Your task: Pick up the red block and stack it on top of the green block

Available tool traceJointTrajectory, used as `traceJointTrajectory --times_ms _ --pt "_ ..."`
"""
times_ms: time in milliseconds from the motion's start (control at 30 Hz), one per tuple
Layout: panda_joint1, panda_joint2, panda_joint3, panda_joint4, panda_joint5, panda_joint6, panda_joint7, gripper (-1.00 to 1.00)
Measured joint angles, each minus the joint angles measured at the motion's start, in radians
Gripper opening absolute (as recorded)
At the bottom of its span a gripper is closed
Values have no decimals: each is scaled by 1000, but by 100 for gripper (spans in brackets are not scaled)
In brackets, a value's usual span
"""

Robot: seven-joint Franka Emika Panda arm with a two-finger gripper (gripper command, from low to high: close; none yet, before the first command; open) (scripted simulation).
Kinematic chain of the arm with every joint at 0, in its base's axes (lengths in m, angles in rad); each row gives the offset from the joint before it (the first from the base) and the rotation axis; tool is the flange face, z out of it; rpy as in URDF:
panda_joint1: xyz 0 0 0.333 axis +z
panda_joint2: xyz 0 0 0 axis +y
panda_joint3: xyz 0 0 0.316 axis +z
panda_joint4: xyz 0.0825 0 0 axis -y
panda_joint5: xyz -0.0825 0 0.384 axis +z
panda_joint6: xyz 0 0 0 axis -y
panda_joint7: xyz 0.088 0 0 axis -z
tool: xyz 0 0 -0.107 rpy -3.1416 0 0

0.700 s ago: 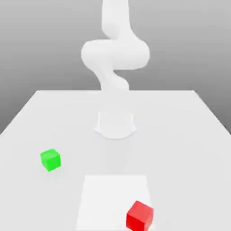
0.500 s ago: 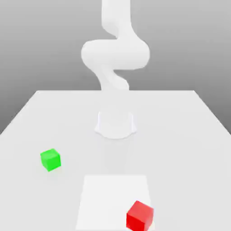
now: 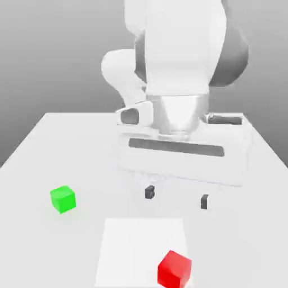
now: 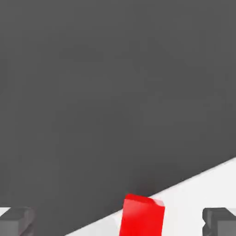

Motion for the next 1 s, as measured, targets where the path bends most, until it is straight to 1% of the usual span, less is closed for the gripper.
traceJointTrajectory --times_ms 133,300,333,533,600,733,867,1000 --pt "33 146 -23 -18 -33 54 120 0" --pt "62 327 -56 2 -69 191 168 0" --pt "65 346 -59 5 -72 206 171 -100" --pt "66 355 -61 6 -75 216 173 -100" --pt "60 317 -53 0 -68 183 168 -100" --pt "43 182 -46 -28 -43 77 143 -100" --pt "-65 44 -152 -144 -83 60 80 -100" --pt "-281 -105 -258 -285 -137 55 1 -100"
